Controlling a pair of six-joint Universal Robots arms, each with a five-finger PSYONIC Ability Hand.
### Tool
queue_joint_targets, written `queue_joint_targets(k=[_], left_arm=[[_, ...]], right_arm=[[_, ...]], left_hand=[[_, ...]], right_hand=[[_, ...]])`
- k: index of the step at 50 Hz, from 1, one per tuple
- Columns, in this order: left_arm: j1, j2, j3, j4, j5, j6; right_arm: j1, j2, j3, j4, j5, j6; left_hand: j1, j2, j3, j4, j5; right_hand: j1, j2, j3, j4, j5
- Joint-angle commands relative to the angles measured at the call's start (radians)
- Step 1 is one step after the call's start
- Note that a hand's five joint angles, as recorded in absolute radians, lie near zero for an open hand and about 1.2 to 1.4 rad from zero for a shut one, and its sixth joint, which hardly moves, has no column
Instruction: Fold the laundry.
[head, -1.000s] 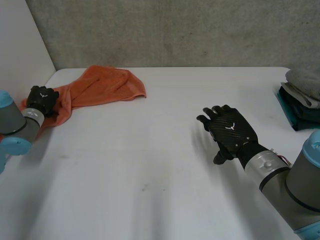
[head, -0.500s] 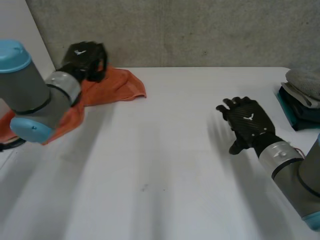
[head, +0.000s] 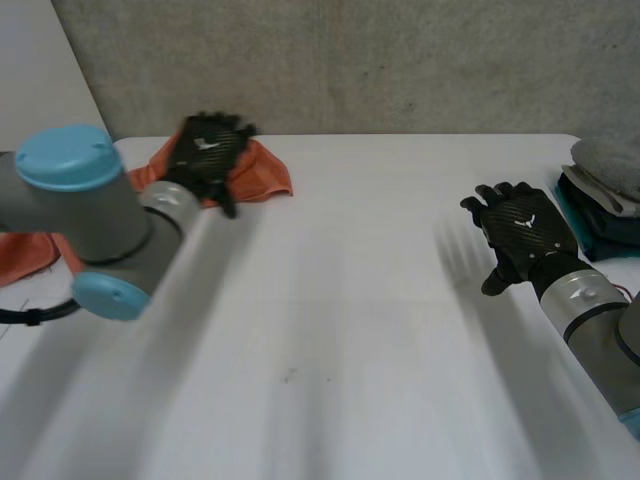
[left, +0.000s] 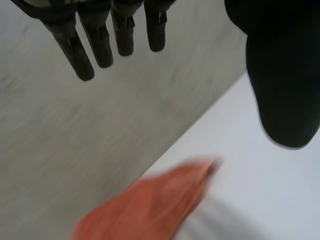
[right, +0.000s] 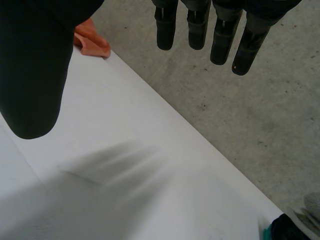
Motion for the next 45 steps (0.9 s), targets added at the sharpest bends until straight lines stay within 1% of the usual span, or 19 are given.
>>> queue_joint_targets(k=[1,3,4,7,8,12,20,27,33,38,45], left_arm=[[0.247,-0.169,0.123,-0.009,0.058,0.285],[0.278,-0.205,0.155,-0.018,0.098,0.318],[0.307,-0.237,0.187,-0.037,0.142,0.341],[0.359,-0.281,0.235,-0.077,0.198,0.361],[0.39,-0.31,0.273,-0.107,0.232,0.363],[0.425,-0.369,0.354,-0.166,0.266,0.361],[0.448,-0.481,0.486,-0.19,0.307,0.361],[0.451,-0.559,0.594,-0.222,0.313,0.361],[0.45,-0.591,0.62,-0.235,0.319,0.361],[0.444,-0.599,0.621,-0.235,0.347,0.361],[0.435,-0.599,0.634,-0.229,0.352,0.358]], right_arm=[[0.007,0.004,0.002,0.0,-0.002,-0.002],[0.007,0.005,0.002,0.0,-0.004,-0.004],[0.007,0.007,0.002,0.0,-0.002,-0.004],[0.007,0.018,0.002,0.0,-0.004,-0.004],[0.007,0.019,0.0,0.0,-0.002,-0.004],[0.007,0.021,0.002,-0.002,-0.002,-0.004],[0.007,0.038,0.0,-0.005,-0.001,-0.004],[0.007,0.044,0.0,-0.009,-0.001,-0.005],[0.009,0.051,-0.003,-0.011,-0.001,-0.005],[0.009,0.059,-0.006,-0.011,0.001,-0.005],[0.009,0.064,-0.007,-0.011,0.001,-0.005]], left_hand=[[-0.011,-0.012,-0.019,-0.011,-0.007],[-0.009,-0.009,-0.016,-0.008,-0.004],[-0.006,-0.006,-0.013,-0.005,-0.001],[0.015,0.014,0.008,0.015,0.019],[0.07,0.07,0.063,0.071,0.075],[0.126,0.126,0.119,0.127,0.131],[0.162,0.161,0.154,0.162,0.166],[0.22,0.22,0.213,0.221,0.225],[0.326,0.325,0.319,0.327,0.331],[0.388,0.387,0.38,0.388,0.392],[0.669,0.669,0.662,0.67,0.674]], right_hand=[[-0.034,-0.051,-0.041,-0.064,-0.064],[-0.034,-0.051,-0.041,-0.064,-0.064],[-0.034,-0.051,-0.041,-0.064,-0.064],[-0.034,-0.051,-0.041,-0.064,-0.064],[-0.034,-0.051,-0.041,-0.064,-0.064],[-0.034,-0.051,-0.041,-0.064,-0.064],[-0.034,-0.051,-0.041,-0.064,-0.064],[-0.034,-0.051,-0.041,-0.064,-0.064],[-0.034,-0.051,-0.041,-0.064,-0.064],[-0.034,-0.051,-0.041,-0.064,-0.064],[-0.034,-0.051,-0.041,-0.064,-0.064]])
